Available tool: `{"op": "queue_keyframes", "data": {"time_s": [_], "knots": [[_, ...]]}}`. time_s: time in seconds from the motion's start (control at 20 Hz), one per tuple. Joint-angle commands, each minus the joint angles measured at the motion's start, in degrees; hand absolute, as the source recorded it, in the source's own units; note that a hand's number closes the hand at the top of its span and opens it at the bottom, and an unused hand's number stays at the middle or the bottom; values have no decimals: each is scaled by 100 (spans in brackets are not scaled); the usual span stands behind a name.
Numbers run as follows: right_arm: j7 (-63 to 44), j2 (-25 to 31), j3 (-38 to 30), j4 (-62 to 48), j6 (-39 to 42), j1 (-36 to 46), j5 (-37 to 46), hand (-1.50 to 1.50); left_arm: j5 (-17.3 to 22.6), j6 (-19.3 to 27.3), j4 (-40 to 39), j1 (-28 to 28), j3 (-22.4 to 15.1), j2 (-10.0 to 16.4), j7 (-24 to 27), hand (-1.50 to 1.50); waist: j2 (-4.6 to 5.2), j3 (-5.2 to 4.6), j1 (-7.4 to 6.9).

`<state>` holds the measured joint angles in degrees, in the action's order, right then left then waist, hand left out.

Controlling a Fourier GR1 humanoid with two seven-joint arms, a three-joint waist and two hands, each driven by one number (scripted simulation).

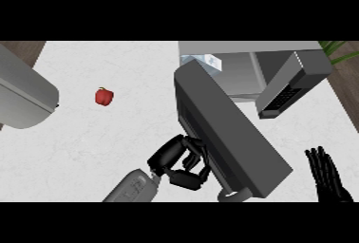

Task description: Pick up the milk, place it into the microwave and close the microwave

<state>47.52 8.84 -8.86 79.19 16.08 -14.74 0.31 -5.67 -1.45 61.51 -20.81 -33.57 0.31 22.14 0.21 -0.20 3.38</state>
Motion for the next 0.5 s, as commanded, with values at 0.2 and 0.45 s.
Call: {"op": "queue_keyframes", "data": {"time_s": [0.2, 0.45], "knots": [[-710, 287, 83, 1482, 651, -431, -637, -150, 1364, 1455, -1105, -681, -1290, -29, 645, 150, 49, -9, 213], [-1040, 239, 278, 2050, 615, -473, -664, -150, 2074, 1629, -1358, -972, -1836, -29, 546, 150, 94, -14, 390]]}}
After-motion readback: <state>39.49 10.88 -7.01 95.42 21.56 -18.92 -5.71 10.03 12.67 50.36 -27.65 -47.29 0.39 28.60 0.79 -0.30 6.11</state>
